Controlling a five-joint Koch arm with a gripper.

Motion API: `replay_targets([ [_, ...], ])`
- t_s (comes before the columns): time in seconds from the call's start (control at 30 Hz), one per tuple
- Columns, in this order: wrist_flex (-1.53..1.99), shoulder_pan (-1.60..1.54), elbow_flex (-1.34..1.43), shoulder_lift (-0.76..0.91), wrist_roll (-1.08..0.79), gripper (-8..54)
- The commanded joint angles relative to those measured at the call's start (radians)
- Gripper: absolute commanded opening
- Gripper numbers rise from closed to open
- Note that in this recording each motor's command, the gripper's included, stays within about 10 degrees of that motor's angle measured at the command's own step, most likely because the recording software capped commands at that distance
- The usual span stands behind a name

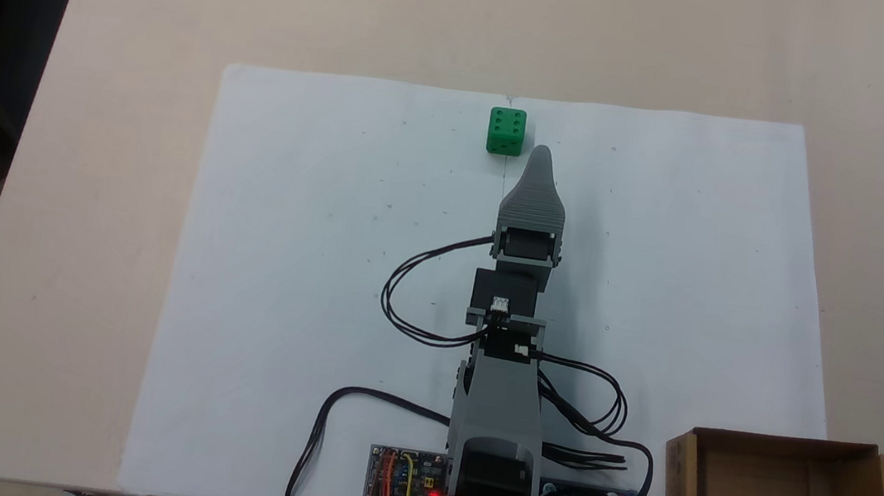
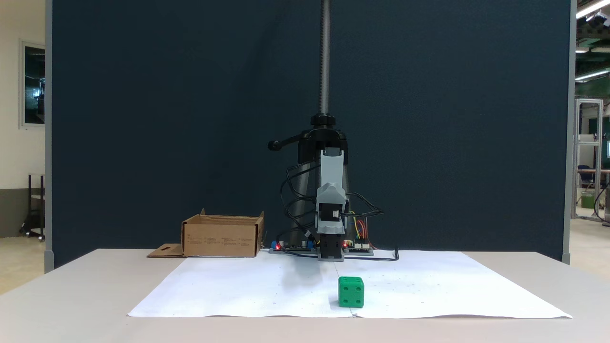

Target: Grasp a green dice and put it in the bin.

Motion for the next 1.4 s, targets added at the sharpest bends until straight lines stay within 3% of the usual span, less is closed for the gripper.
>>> replay_targets([
  [0.0, -0.117, 0.032, 0.072, 0.110, -0.031, 45.4],
  [0.93, -0.114, 0.000, 0.072, 0.110, -0.029, 45.4],
  [1.37, 0.052, -0.038, 0.072, 0.098, -0.035, 43.9],
])
